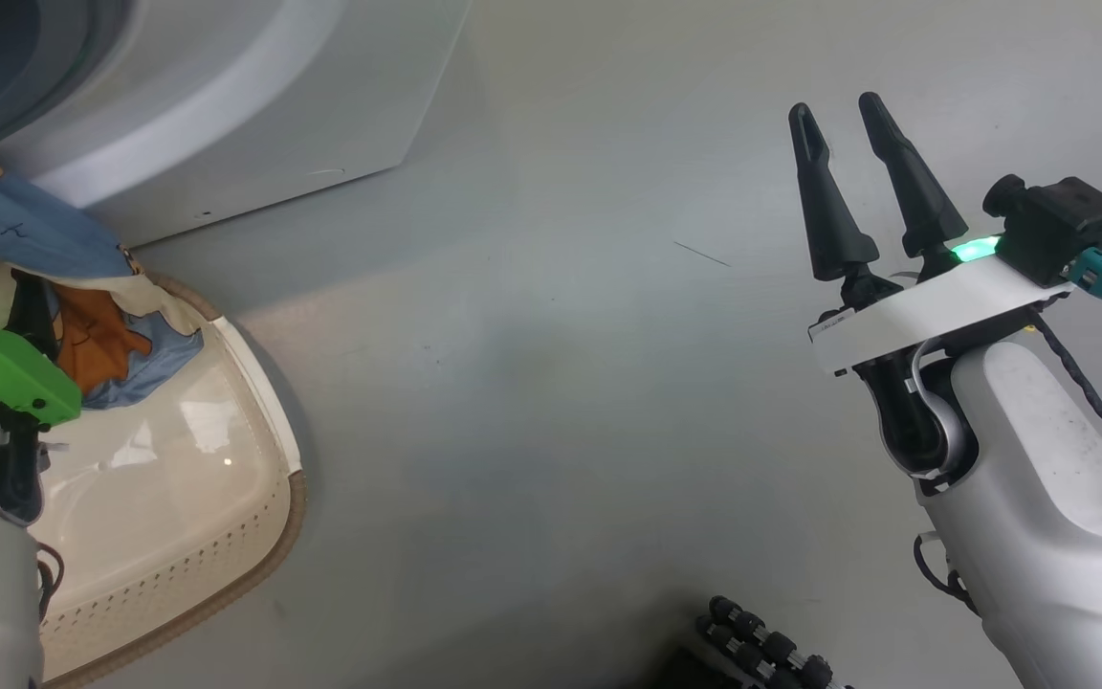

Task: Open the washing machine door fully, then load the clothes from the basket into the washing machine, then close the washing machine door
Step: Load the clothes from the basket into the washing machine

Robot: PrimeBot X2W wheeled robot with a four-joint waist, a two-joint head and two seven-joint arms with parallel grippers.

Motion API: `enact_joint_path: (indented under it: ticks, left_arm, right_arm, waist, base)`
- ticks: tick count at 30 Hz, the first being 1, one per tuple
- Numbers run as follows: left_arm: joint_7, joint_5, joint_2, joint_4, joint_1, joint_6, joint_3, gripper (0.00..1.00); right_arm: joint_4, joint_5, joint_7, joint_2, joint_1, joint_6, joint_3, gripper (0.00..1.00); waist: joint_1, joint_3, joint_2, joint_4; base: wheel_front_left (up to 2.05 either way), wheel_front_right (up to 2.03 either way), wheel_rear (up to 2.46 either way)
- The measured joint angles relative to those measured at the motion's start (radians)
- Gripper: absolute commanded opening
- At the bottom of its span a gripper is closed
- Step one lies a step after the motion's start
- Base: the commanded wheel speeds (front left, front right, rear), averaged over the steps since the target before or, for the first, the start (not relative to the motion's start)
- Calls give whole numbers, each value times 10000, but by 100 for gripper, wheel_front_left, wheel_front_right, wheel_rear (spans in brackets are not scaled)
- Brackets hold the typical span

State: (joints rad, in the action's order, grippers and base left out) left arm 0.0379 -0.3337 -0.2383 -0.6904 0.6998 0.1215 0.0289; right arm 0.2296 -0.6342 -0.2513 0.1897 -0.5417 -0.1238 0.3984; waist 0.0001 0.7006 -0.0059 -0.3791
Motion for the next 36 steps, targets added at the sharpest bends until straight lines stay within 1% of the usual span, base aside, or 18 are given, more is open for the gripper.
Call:
enact_joint_path:
  ticks: [6, 7, 8, 9, 10, 18, 26, 31, 36]
  left_arm:
    - [-610, 0, 48, -435, 98, -13, 73, 100]
    - [-700, 0, 82, -531, 136, -13, 61, 87]
    - [-780, 0, 105, -602, 158, -13, 56, 56]
    - [-855, 0, 117, -658, 175, -13, 44, 9]
    - [-938, 0, 130, -725, 187, -13, 25, 0]
    - [-1404, 2, 199, -1233, 243, -12, -140, 0]
    - [-2349, -4, 215, -1241, 113, 0, -244, 0]
    - [-2692, -35, 276, -924, -128, 2, -295, 0]
    - [-2863, -105, 512, -276, -336, 4, -376, 0]
  right_arm:
    - [38, 21, 0, 0, 0, 0, -84, 100]
    - [42, 23, 0, 0, 0, 0, -86, 100]
    - [44, 23, 0, 2, 1, 0, -90, 100]
    - [44, 23, 0, 8, 1, 0, -96, 100]
    - [48, 31, 0, 6, 1, 0, -100, 100]
    - [130, 98, 0, 38, 1, 0, -94, 100]
    - [150, 98, 0, 59, 18, 0, -155, 100]
    - [161, 98, 0, 65, 45, 0, -176, 100]
    - [215, 98, 0, 104, 78, 0, -251, 100]
  waist:
    - [0, -25, 0, 18]
    - [0, -47, 0, 37]
    - [0, -69, 0, 60]
    - [0, -90, 0, 85]
    - [0, -114, 0, 111]
    - [0, -355, 0, 339]
    - [0, -617, 0, 548]
    - [0, -757, 0, 678]
    - [0, -919, 0, 805]
  base:
    - [0, 0, 0]
    - [0, 0, 0]
    - [0, 0, 0]
    - [0, 0, 0]
    - [0, 0, 0]
    - [0, 0, 0]
    - [0, 0, 0]
    - [0, 0, 0]
    - [0, 0, 0]
